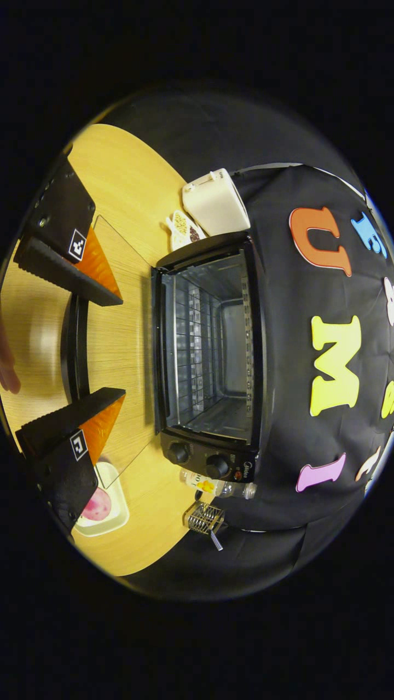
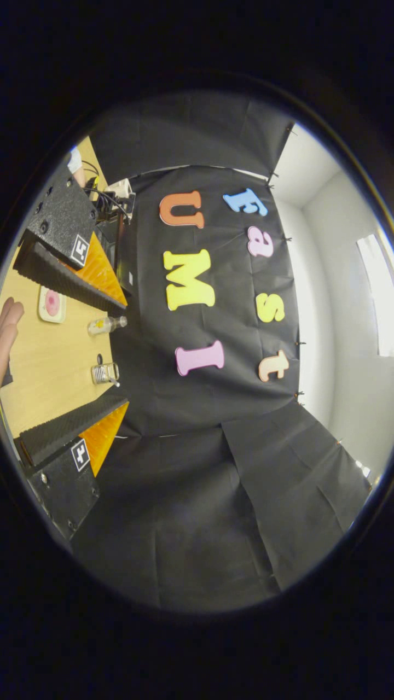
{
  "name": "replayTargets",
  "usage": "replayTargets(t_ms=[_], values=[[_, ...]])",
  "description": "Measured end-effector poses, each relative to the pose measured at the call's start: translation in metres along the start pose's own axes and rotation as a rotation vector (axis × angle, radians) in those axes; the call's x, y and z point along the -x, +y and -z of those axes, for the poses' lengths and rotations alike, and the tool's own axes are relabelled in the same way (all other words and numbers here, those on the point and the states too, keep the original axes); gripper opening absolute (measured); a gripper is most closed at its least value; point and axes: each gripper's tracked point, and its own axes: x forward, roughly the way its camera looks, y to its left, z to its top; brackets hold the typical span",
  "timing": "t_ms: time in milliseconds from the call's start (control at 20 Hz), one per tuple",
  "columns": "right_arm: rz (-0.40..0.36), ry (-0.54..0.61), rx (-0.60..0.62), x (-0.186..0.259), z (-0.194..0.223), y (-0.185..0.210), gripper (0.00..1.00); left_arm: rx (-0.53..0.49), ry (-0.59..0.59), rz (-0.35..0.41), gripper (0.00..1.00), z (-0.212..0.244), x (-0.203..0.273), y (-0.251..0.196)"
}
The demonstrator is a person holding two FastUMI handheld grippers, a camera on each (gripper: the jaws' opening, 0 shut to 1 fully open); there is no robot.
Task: Open the electric oven with the left hand, put the food in, and close the electric oven.
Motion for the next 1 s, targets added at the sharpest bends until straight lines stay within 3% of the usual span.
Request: replayTargets(t_ms=[350, 1000], values=[[-0.011, 0.006, 0.034, 0.002, 0.001, 0.013, 0.99, 0.014, 0.171, 0.011, 0.96, 0.032, 0.0, 0.002], [-0.008, 0.068, 0.035, -0.007, 0.023, 0.012, 0.99, 0.02, 0.085, 0.007, 0.96, 0.035, -0.01, 0.003]])
